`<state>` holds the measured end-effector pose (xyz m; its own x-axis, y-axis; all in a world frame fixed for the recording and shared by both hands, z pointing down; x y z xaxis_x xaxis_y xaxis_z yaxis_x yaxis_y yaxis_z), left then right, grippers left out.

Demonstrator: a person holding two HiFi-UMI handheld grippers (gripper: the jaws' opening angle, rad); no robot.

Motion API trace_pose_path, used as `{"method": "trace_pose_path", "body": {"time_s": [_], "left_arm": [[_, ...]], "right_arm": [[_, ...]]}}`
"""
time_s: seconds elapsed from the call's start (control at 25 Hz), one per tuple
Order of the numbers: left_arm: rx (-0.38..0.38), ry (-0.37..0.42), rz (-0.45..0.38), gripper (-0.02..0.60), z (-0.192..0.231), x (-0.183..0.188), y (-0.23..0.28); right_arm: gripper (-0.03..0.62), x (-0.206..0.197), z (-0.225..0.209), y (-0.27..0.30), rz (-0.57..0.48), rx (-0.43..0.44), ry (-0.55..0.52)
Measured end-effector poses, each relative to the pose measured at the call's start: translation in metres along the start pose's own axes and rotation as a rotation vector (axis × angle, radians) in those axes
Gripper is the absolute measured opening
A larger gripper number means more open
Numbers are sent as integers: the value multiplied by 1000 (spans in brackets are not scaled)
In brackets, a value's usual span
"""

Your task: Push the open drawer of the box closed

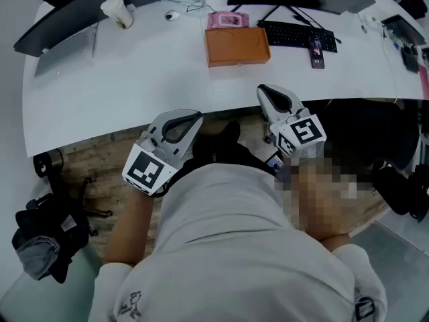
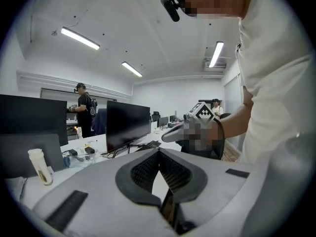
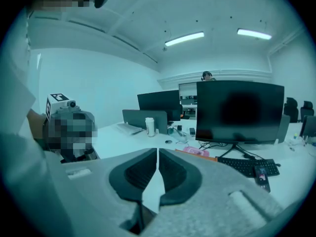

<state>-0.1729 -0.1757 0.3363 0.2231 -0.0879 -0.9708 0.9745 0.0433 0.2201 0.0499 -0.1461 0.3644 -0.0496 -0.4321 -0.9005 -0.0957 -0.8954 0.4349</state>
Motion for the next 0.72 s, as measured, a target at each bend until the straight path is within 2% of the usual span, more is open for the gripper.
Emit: {"method": "trace_pose_path", "body": {"time_s": [0.12,0.28,0.56,0.72], "left_arm": [[5,15,-26,-2,-6,19,-13],[44,21,-61,-2,-10,37,-31],[87,7,-93,-2,-15,53,-62],[106,3,-134,-2,-16,58,-76]], "right_arm": [[5,11,9,-13,-33,-12,-33],[5,29,22,-31,-107,19,1],[3,63,52,-52,-210,59,5],[3,75,58,-58,-234,73,3]]}}
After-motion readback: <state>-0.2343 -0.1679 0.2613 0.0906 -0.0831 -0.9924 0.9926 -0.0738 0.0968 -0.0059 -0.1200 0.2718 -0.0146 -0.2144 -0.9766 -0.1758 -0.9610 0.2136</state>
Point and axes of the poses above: the fingertips, and each gripper's own axes: y forward along the fingers, z to its left, x out of its top, the point moved 6 cm from there along -y, backward along the fingers, and after that the axes turned 10 degrees about -x, right-handed, at the moved point
